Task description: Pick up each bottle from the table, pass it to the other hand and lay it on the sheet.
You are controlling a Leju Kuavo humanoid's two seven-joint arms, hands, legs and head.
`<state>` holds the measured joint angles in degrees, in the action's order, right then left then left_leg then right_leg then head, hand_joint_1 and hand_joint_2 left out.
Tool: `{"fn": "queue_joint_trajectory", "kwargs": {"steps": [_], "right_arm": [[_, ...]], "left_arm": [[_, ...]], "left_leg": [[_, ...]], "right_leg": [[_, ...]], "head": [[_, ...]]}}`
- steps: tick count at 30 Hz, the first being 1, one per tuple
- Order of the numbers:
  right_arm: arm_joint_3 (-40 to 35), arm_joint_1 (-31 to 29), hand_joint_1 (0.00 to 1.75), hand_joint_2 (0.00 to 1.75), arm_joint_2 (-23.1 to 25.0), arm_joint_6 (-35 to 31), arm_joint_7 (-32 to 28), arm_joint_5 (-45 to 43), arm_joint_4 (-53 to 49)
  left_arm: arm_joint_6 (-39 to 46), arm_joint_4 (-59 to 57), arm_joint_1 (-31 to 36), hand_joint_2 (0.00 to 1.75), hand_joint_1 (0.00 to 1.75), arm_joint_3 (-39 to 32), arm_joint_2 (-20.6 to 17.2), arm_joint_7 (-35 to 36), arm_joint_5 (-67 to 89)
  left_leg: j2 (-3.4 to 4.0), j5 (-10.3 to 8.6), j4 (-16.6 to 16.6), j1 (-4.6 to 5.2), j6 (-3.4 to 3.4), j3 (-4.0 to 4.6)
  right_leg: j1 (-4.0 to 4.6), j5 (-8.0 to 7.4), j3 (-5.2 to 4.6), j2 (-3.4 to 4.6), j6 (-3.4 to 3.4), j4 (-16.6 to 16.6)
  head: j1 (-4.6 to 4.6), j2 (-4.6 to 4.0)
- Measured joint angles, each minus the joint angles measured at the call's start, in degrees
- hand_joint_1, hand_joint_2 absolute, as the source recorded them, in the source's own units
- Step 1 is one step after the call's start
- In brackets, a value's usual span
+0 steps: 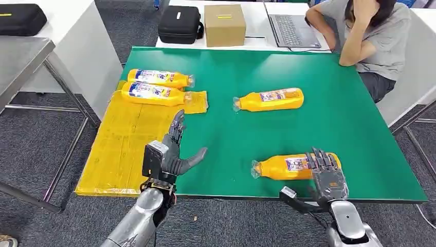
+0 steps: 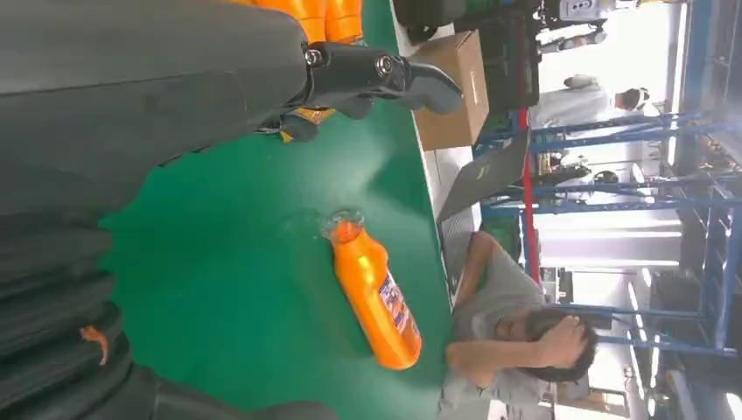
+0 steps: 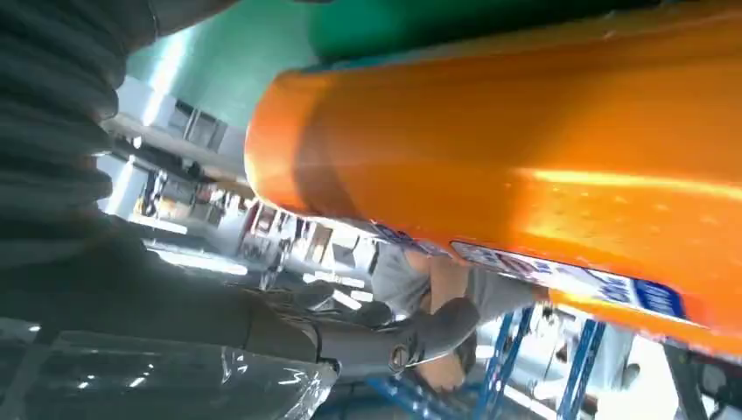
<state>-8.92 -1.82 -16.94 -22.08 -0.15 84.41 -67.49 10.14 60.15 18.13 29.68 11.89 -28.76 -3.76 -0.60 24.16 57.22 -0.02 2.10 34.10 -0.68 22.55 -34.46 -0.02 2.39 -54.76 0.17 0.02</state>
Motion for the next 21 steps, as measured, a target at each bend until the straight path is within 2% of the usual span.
{"fn": "queue_joint_trajectory", "kwargs": {"steps": [10,19,20,21], "right_arm": [[2.44,-5.0,0.0,1.75,0.42,-13.23,-0.78,3.52,9.91],[4.15,-8.55,0.02,1.75,1.05,-16.39,-6.05,-1.83,17.45],[4.31,-8.89,1.38,1.75,1.11,-16.34,-7.11,-3.27,18.12],[4.5,-9.13,1.5,1.75,1.14,-16.06,-8.27,-4.91,18.71]], "left_arm": [[0.31,-0.2,0.28,1.75,0.0,1.72,0.48,-0.04,0.76],[1.55,-1.42,1.1,1.75,0.0,2.71,0.57,-1.16,1.05],[1.57,-1.53,1.16,1.75,0.0,2.73,0.57,-1.22,1.01],[1.66,-1.68,1.22,1.75,0.0,2.8,0.57,-1.25,1.01]], "left_leg": [[0.0,-0.01,0.0,0.0,0.0,0.15],[0.0,-0.01,0.01,-0.01,0.0,0.22],[0.0,-0.01,0.0,-0.01,0.0,0.22],[0.0,-0.01,0.0,-0.01,0.0,0.22]], "right_leg": [[0.0,-0.01,-0.14,0.0,0.01,-0.02],[0.01,-0.01,-0.21,0.01,0.01,-0.02],[0.01,-0.01,-0.21,0.01,0.01,-0.02],[0.01,-0.01,-0.21,0.01,0.01,-0.02]], "head": [[0.0,0.0],[-0.02,0.0],[0.0,0.0],[-0.02,0.0]]}}
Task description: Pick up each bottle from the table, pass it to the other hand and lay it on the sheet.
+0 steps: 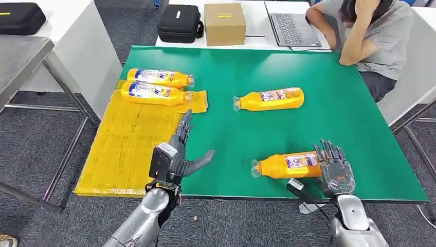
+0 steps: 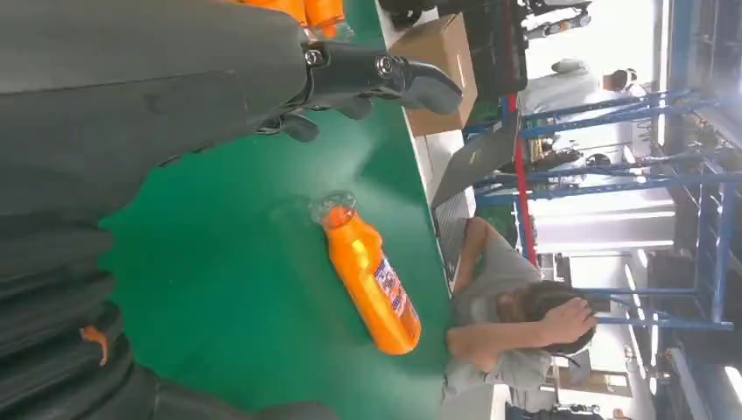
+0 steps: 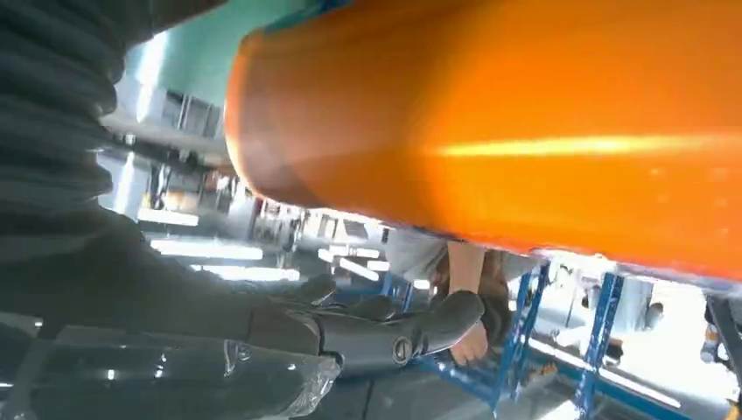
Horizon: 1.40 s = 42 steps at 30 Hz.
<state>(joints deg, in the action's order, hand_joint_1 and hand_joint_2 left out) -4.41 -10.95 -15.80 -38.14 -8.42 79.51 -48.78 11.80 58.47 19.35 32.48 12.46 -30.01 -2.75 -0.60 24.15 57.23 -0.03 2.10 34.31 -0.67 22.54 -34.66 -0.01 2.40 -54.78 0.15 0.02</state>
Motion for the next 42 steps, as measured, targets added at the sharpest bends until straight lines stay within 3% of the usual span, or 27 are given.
{"fn": "queue_joint_trajectory", "kwargs": {"steps": [1,6,27,36,39,42], "right_arm": [[0.31,-0.35,1.69,1.75,0.07,1.08,-1.54,-2.01,0.74],[1.42,-2.23,1.69,1.75,-0.17,7.69,-6.33,-8.58,4.8],[0.72,-9.83,1.75,1.75,-1.77,13.24,-9.79,-9.42,14.95],[3.91,-8.03,1.75,1.75,-0.48,8.77,-23.5,-26.27,15.17],[5.89,-6.61,1.75,1.75,0.87,5.61,-29.9,-36.62,14.67],[6.16,-6.27,1.75,1.75,1.25,5.18,-30.51,-38.36,14.33]], "left_arm": [[0.07,-0.15,0.05,1.75,0.0,0.04,0.0,-0.04,-0.2],[-0.13,-0.96,0.52,1.75,0.0,0.35,0.0,-0.52,-0.92],[-0.79,-3.02,2.01,1.75,0.0,0.9,0.33,-0.81,-2.05],[1.92,-3.04,2.13,1.75,0.0,1.53,0.55,-1.85,-1.88],[3.82,-3.12,2.27,1.75,0.0,1.73,1.02,-2.71,-1.81],[3.93,-3.19,2.33,1.75,0.0,1.73,1.09,-2.82,-1.81]], "left_leg": [[0.0,0.0,0.0,0.0,0.0,0.0],[0.09,0.0,0.0,0.0,0.0,-0.06],[0.0,-0.07,0.01,0.04,0.09,-0.53],[0.09,-0.01,0.01,0.01,0.03,-0.43],[-0.02,-0.03,0.0,-0.01,0.02,-0.27],[-0.02,-0.04,0.0,-0.01,0.02,-0.24]], "right_leg": [[0.0,0.0,0.0,0.0,0.0,0.0],[0.0,-0.04,0.01,0.05,0.0,0.01],[-0.01,-0.05,0.47,0.04,0.03,0.05],[0.01,-0.06,0.38,0.09,0.04,0.02],[0.02,-0.05,0.32,0.01,0.04,0.01],[0.01,-0.05,0.27,0.01,0.04,0.0]], "head": [[0.0,0.0],[0.02,0.0],[0.0,0.0],[0.02,0.0],[0.0,0.0],[0.02,0.0]]}}
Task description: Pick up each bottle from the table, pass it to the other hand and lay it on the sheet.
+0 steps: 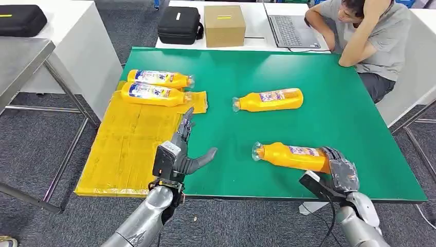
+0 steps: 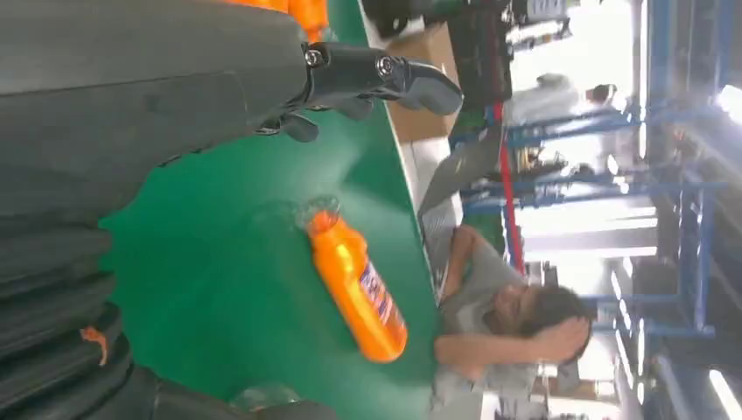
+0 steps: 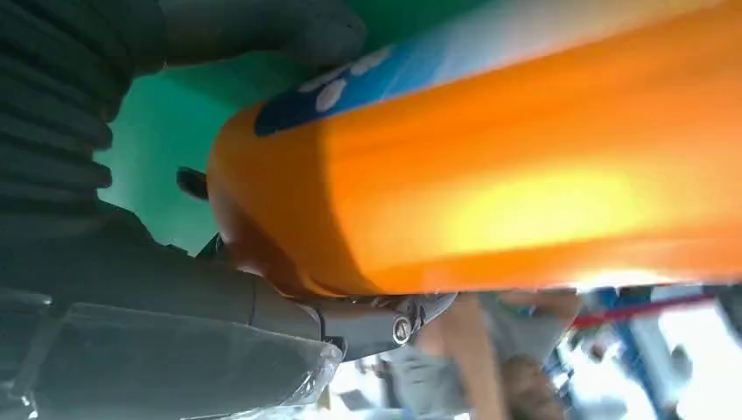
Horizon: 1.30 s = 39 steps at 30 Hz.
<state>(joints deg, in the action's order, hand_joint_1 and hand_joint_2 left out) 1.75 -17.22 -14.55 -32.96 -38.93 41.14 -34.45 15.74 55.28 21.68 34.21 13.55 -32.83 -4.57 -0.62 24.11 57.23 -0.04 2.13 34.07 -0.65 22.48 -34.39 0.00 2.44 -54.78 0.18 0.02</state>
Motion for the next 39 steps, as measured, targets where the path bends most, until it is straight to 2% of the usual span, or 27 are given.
{"fn": "queue_joint_trajectory", "kwargs": {"steps": [10,12,16,22,27,31,39], "right_arm": [[1.13,1.21,1.75,1.75,1.55,-0.98,-0.89,-3.84,-1.68],[0.02,3.3,1.75,1.75,2.55,-4.66,-1.0,-17.42,-7.3],[-2.28,4.93,1.75,1.75,2.8,-6.47,-1.02,-22.2,-12.05],[-2.58,7.29,1.75,1.75,4.52,-6.55,-1.02,-21.56,-20.07],[-2.3,7.91,1.75,1.75,8.24,-6.58,-1.02,-17.69,-26.08],[-2.78,7.88,1.75,1.75,12.46,-6.58,-1.04,-15.07,-27.95],[-3.98,8.36,1.75,1.75,16.63,-6.58,-1.07,-15.7,-28.76]], "left_arm": [[0.52,-0.48,0.52,1.75,0.0,0.22,0.33,-0.11,-0.2],[0.78,-1.46,0.81,1.75,0.0,0.72,0.66,-1.44,-1.64],[1.86,-2.34,1.39,1.75,0.0,0.96,0.96,-2.16,-2.91],[2.8,-5.4,2.07,1.75,0.0,1.01,1.9,-1.22,-5.6],[-1.4,-8.64,2.1,1.75,0.0,2.8,3.65,1.14,-8.75],[-4.68,-10.38,2.02,1.75,0.0,5.27,5.4,2.82,-10.54],[-6.47,-10.84,1.49,1.75,0.0,8.09,6.03,4.15,-11.61]], "left_leg": [[0.05,-0.01,0.0,0.0,0.0,0.17],[0.04,0.0,0.01,0.01,0.0,0.28],[0.04,0.0,0.01,0.01,0.0,0.35],[0.05,-0.01,0.0,0.0,-0.01,0.38],[0.06,-0.01,0.0,-0.01,-0.01,0.41],[0.06,-0.01,0.0,-0.01,-0.01,0.44],[0.04,-0.01,0.0,-0.01,-0.01,0.47]], "right_leg": [[-0.01,0.0,-0.19,0.02,0.0,-0.03],[-0.02,0.0,-0.29,0.01,0.01,-0.04],[-0.02,0.0,-0.37,0.01,0.01,-0.03],[-0.01,0.0,-0.42,0.02,0.0,-0.05],[0.0,0.0,-0.44,0.02,0.0,-0.06],[-0.01,0.0,-0.48,0.02,0.0,-0.06],[-0.01,0.01,-0.5,0.01,0.0,-0.06]], "head": [[-0.02,0.0],[0.0,0.0],[-0.02,0.0],[-0.02,0.0],[-0.02,0.0],[0.0,0.0],[-0.02,-0.02]]}}
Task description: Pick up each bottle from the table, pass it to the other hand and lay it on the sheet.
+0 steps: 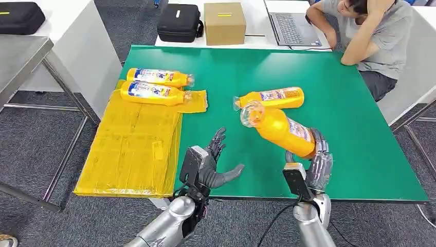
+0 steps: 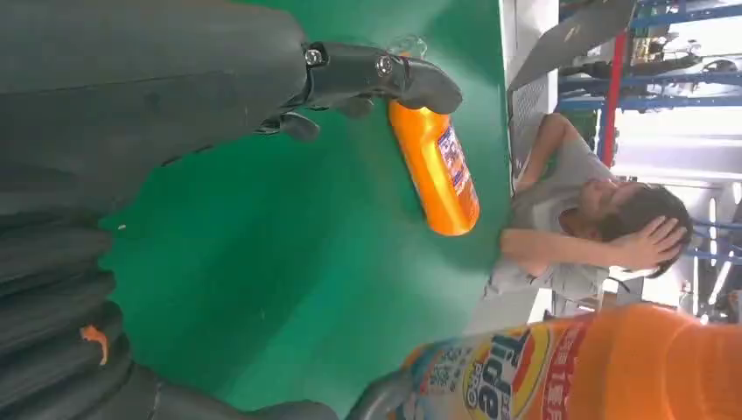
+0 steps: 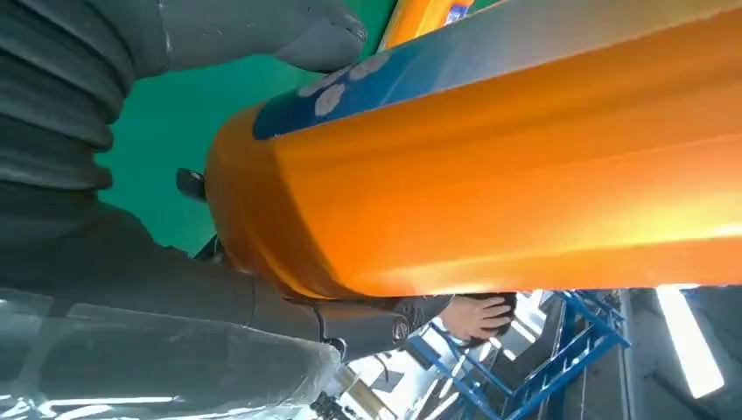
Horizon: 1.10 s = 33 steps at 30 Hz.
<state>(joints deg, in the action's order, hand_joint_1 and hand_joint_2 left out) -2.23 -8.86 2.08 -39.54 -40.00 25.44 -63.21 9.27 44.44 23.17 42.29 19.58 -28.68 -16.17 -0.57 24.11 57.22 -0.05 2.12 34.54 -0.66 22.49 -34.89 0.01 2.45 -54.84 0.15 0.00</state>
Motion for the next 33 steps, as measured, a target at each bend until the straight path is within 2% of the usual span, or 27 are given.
{"fn": "queue_joint_trajectory", "kwargs": {"steps": [7,16,25,33], "right_arm": [[-0.26,0.35,1.75,1.75,1.51,-0.02,0.0,-1.05,-0.55],[-1.53,0.67,1.75,1.75,6.38,-0.09,0.0,1.0,-0.85],[-5.31,1.82,1.75,1.75,9.61,-0.09,0.02,3.1,-0.24],[-6.36,1.82,1.75,1.75,10.12,-0.42,0.07,3.06,0.44]], "left_arm": [[0.4,0.0,-0.07,1.75,0.0,0.83,0.0,-0.09,-0.48],[7.89,0.07,0.61,1.75,0.0,1.05,0.24,-3.35,-1.07],[11.32,0.79,3.15,1.75,0.0,1.92,1.42,-4.2,-6.3],[11.39,1.64,3.19,1.75,0.0,3.24,1.44,-4.37,-7.15]], "left_leg": [[0.0,0.0,0.0,0.0,0.0,0.01],[0.03,-0.02,-0.01,-0.04,-0.02,0.0],[-0.01,-0.02,0.0,-0.01,-0.02,0.02],[0.01,-0.01,0.0,-0.02,-0.02,0.02]], "right_leg": [[0.0,0.0,0.0,0.0,0.0,0.0],[0.03,0.0,-0.04,0.01,0.0,-0.02],[0.0,0.0,-0.03,0.0,0.0,-0.02],[0.01,0.0,-0.04,0.01,0.0,-0.02]], "head": [[0.0,0.0],[0.02,0.02],[0.0,0.02],[0.0,0.0]]}}
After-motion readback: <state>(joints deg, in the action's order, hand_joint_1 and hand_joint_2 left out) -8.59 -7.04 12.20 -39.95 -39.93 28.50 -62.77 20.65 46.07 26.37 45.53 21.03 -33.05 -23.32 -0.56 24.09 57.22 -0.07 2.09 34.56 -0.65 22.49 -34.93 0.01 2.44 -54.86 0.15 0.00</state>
